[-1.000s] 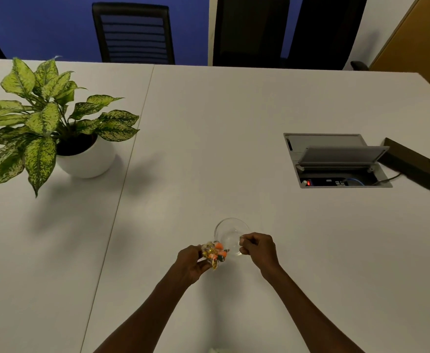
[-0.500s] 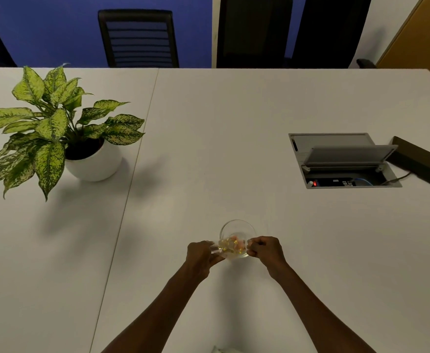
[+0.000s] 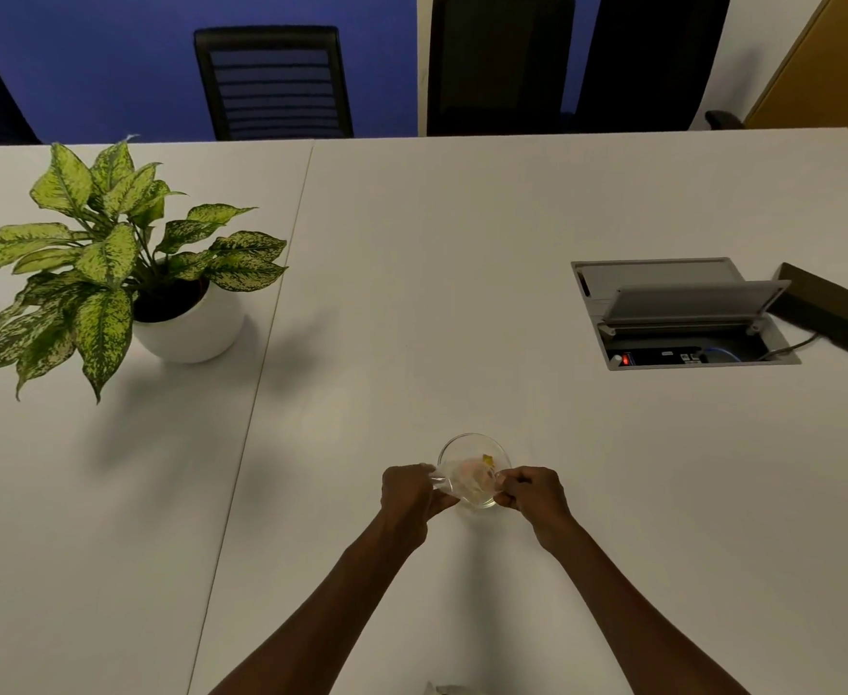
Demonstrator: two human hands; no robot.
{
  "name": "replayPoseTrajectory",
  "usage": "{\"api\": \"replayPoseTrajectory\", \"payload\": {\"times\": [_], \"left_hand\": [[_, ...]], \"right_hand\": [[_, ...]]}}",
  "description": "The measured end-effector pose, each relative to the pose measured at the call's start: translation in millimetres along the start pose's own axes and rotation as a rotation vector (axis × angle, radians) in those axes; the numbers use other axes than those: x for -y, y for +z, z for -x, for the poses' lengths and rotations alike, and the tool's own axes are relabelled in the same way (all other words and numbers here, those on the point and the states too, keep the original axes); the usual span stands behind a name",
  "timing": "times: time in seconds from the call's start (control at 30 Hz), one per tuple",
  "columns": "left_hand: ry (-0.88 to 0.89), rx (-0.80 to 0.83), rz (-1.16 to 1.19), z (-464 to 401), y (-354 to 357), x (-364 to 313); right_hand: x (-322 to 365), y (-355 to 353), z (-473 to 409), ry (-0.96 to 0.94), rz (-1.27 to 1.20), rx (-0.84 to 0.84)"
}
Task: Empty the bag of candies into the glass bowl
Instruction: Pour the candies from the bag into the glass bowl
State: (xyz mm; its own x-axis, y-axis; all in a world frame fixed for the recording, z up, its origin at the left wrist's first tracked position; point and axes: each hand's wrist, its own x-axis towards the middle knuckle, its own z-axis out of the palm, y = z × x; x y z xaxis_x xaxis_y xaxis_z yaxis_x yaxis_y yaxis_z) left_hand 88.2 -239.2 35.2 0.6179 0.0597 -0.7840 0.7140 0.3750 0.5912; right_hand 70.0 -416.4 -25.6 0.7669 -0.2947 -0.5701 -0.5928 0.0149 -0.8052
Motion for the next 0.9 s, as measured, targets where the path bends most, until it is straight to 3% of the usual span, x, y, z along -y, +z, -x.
{"api": "replayPoseTrajectory", "payload": {"times": [0.37, 0.67, 0.9], "left_hand": [[0.066, -0.007, -0.119, 0, -1, 3], [0.092, -0.014, -0.067, 1, -30, 13], [0.088, 0.067, 0.083, 3, -32, 10]], "right_hand": [[3, -3, 2, -0.008, -0.05, 0.002], [11, -7, 10, -0.034, -0.056, 0.131], [26, 3, 29, 0.046, -0.327, 0.288]]}}
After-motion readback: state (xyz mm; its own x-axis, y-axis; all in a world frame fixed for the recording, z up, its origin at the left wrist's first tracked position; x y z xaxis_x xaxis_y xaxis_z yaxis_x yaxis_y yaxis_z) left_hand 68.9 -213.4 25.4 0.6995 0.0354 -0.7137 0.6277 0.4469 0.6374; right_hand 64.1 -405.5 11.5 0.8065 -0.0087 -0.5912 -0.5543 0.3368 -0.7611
